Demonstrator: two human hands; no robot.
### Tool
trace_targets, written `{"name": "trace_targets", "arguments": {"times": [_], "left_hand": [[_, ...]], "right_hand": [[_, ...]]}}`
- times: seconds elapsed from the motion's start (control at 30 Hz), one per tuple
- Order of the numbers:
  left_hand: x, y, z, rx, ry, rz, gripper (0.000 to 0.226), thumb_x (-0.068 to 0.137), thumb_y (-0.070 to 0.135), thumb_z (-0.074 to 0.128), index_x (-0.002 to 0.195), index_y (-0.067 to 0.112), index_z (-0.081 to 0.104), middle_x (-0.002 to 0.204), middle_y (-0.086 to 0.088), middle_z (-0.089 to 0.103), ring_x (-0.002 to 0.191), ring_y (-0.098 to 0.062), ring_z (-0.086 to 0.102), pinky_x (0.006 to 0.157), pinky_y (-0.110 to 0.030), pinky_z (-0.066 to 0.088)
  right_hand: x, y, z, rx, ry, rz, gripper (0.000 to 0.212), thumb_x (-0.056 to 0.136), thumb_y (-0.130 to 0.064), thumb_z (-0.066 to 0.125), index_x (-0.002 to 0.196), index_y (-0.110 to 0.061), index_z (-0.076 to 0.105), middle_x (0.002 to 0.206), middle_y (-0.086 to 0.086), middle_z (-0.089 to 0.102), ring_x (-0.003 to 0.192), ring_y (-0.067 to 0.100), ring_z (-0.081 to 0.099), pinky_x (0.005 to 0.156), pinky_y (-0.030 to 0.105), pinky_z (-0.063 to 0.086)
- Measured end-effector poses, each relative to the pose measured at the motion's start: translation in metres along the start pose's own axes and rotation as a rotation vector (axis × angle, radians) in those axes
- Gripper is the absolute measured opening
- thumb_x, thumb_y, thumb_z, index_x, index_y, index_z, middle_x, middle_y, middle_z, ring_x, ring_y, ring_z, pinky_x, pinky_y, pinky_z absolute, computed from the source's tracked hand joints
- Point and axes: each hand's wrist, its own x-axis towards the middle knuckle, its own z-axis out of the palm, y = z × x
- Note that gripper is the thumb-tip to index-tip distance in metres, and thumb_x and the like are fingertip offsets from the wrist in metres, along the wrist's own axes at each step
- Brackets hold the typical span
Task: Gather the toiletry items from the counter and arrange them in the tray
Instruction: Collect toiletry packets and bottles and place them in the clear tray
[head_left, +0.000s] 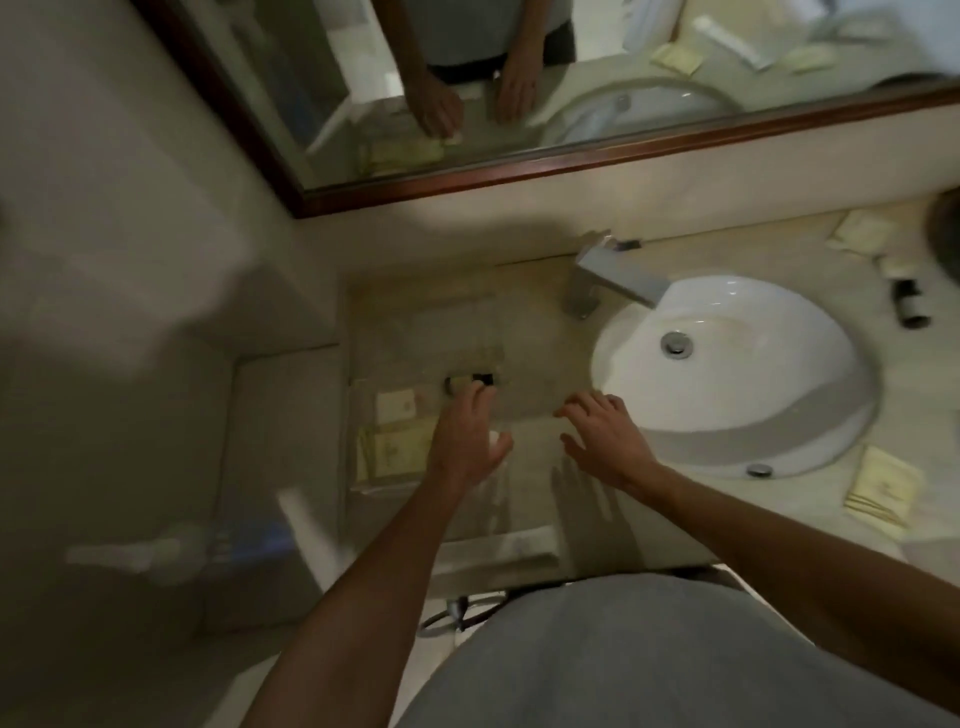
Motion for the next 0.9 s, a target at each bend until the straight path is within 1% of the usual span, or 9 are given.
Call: {"name": "trace_targets", "arguments": {"times": [0.1,0.2,0.3,0.4,0.5,0.6,0.7,0.8,0.9], "left_hand": [[0.026,0.070,0.023,-0.110,-0.041,0.094,0.076,0.069,0.052,0.066,0.132,0.015,0.046,0.129,-0.009,0.049,0.111,-0.027,0.051,0.093,-0.037,0.046],[0.050,0.146,0.048,-0.209,-0.058,0.209,0.074,0.066,0.050,0.068,0.129,0.016,0.048,0.125,-0.007,0.051,0.108,-0.026,0.052,0.090,-0.038,0.047],[0.073,0.227,0.073,-0.225,-0.087,0.292,0.074,0.068,0.051,0.069,0.129,0.015,0.047,0.126,-0.006,0.051,0.105,-0.025,0.054,0.085,-0.038,0.048],[0.096,0.303,0.095,-0.244,-0.107,0.352,0.073,0.071,0.051,0.067,0.131,0.017,0.046,0.128,-0.004,0.051,0.108,-0.022,0.053,0.087,-0.038,0.047],[0.123,0.364,0.118,-0.228,-0.148,0.411,0.074,0.071,0.050,0.068,0.134,0.018,0.043,0.130,-0.003,0.049,0.113,-0.022,0.051,0.089,-0.038,0.046],[0.156,0.412,0.140,-0.144,-0.205,0.439,0.073,0.075,0.050,0.063,0.138,0.021,0.039,0.136,-0.005,0.044,0.119,-0.026,0.045,0.094,-0.041,0.041],[0.187,0.454,0.155,-0.004,-0.212,0.497,0.067,0.077,0.047,0.057,0.137,0.021,0.041,0.135,-0.007,0.046,0.115,-0.029,0.047,0.090,-0.043,0.042],[0.218,0.489,0.166,0.095,-0.205,0.575,0.063,0.077,0.032,0.059,0.137,0.019,0.044,0.134,-0.007,0.049,0.110,-0.032,0.052,0.086,-0.042,0.043],[0.255,0.516,0.175,0.165,-0.240,0.529,0.062,0.081,0.029,0.058,0.139,0.019,0.039,0.143,-0.007,0.042,0.114,-0.033,0.049,0.088,-0.043,0.043]], "right_hand": [[-0.040,0.067,-0.025,0.018,0.080,0.062,0.035,0.081,-0.021,0.064,0.116,-0.020,0.059,0.118,0.005,0.055,0.107,0.026,0.050,0.090,0.041,0.041],[-0.086,0.134,-0.052,0.013,0.145,0.174,0.036,0.077,-0.015,0.067,0.112,-0.017,0.062,0.114,0.007,0.057,0.102,0.026,0.052,0.085,0.040,0.043],[-0.135,0.204,-0.076,0.017,0.206,0.296,0.037,0.075,-0.012,0.070,0.111,-0.016,0.064,0.112,0.008,0.057,0.101,0.026,0.055,0.085,0.040,0.045],[-0.179,0.270,-0.095,0.037,0.227,0.422,0.036,0.075,-0.012,0.072,0.110,-0.015,0.065,0.111,0.008,0.059,0.099,0.025,0.056,0.085,0.041,0.047],[-0.218,0.329,-0.107,0.018,0.185,0.563,0.037,0.076,-0.016,0.070,0.112,-0.017,0.064,0.112,0.006,0.057,0.097,0.025,0.055,0.082,0.042,0.050],[-0.256,0.379,-0.108,-0.013,0.097,0.657,0.041,0.074,-0.018,0.070,0.114,-0.016,0.064,0.113,0.010,0.059,0.096,0.030,0.057,0.078,0.043,0.049],[-0.283,0.413,-0.107,-0.054,0.017,0.699,0.043,0.072,-0.018,0.071,0.115,-0.014,0.064,0.115,0.013,0.060,0.094,0.032,0.058,0.076,0.042,0.049],[-0.294,0.443,-0.109,-0.079,-0.041,0.727,0.047,0.073,-0.019,0.066,0.119,-0.012,0.062,0.117,0.014,0.060,0.099,0.031,0.056,0.080,0.043,0.050],[-0.297,0.468,-0.114,-0.059,-0.019,0.789,0.050,0.078,-0.017,0.061,0.127,-0.014,0.057,0.124,0.012,0.058,0.104,0.027,0.055,0.087,0.041,0.050]]}}
